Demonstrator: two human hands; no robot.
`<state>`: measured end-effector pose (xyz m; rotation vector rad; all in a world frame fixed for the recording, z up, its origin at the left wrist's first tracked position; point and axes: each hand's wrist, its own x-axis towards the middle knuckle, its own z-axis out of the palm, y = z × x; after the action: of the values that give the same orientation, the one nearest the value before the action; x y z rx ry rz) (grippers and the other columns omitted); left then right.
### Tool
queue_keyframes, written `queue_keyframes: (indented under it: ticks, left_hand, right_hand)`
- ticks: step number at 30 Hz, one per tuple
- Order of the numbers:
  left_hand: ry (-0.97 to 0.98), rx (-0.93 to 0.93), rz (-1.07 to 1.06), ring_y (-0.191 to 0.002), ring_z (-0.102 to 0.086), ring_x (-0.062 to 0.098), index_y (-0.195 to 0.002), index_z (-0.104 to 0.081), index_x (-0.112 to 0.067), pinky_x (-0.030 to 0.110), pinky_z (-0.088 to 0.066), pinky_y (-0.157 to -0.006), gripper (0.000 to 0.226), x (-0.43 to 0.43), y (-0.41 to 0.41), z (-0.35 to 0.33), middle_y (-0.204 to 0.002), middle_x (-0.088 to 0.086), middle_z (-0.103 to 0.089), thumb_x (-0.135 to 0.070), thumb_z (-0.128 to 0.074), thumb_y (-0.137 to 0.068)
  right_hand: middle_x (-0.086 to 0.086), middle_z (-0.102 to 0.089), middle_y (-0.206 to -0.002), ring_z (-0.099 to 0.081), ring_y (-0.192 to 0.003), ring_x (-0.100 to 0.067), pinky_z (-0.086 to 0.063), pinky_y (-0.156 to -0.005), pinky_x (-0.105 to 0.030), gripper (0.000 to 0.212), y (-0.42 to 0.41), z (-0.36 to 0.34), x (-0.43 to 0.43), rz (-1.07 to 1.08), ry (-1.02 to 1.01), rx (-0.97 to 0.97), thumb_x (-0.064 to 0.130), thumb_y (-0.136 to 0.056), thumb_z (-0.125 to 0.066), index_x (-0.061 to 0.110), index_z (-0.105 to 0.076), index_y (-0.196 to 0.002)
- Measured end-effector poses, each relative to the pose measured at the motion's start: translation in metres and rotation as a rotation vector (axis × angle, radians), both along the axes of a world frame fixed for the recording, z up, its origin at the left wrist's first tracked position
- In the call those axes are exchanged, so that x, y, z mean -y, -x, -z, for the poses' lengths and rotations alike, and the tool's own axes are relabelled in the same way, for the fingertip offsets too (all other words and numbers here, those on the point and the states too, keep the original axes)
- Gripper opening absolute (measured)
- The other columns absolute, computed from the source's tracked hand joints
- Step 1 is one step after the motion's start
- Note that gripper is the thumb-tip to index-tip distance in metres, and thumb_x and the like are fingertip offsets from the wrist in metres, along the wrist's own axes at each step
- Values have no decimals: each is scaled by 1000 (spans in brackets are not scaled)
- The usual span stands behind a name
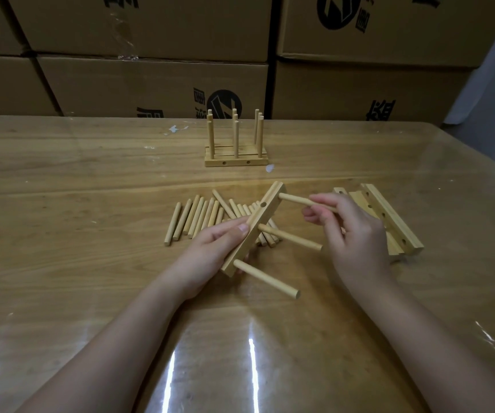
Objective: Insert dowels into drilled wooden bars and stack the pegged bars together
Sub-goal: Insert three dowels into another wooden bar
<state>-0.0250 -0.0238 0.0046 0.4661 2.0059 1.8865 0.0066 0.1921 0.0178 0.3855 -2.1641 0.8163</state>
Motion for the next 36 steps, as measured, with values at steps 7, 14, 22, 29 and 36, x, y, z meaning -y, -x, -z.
queue_keyframes:
  ticks: [7, 14, 22, 29, 36]
  left_hand:
    - [41, -54, -18, -104, -59, -5, -96, -68, -54, 29, -42, -98, 25, 0, -1, 1, -111, -32, -64, -50, -52, -77]
    - [51, -80, -7, -104, -54, -15, -98, -64, -57, 16, -40, -89, 25, -1, 0, 3, -105, -39, -62, -51, -50, -78]
    - [-328, 110, -28, -72, -66, 16, -127, -54, -31, 28, -54, -58, 42, 3, 7, 6, -79, 7, -68, -35, -55, -85]
    - [-491, 149, -43, -74, -68, 8, -119, -56, -7, 21, -54, -59, 41, 4, 11, 7, -94, 2, -72, -32, -57, -87]
    - [-559, 179, -72, -92, -71, 19, -114, -64, -6, 22, -56, -66, 42, 7, 13, 7, -111, 10, -71, -23, -70, -76]
  right_hand:
    - [2, -69, -87, -67, -80, -4, -55, -72, -24, 17, -1, 3, 9, 30, 113, 32, 8, -92, -53, 3, -63, -105]
    - [2, -68, -88, -66, -81, -2, -54, -73, -21, 22, 0, 5, 9, 19, 158, 65, 15, -93, -48, 6, -61, -107]
    - [9, -63, -102, -62, -85, -1, -49, -74, -14, 48, 0, 4, 12, -118, 402, 282, 41, -91, -38, 35, -23, -136]
    - [4, -66, -82, -63, -71, -9, -52, -65, -23, 18, -7, 8, 31, -274, 424, 583, 20, -97, -39, 24, -56, -102]
    - [-1, -67, -76, -63, -65, -11, -49, -61, -17, 9, -13, 9, 46, -390, 626, 658, 13, -90, -53, 13, -59, -96]
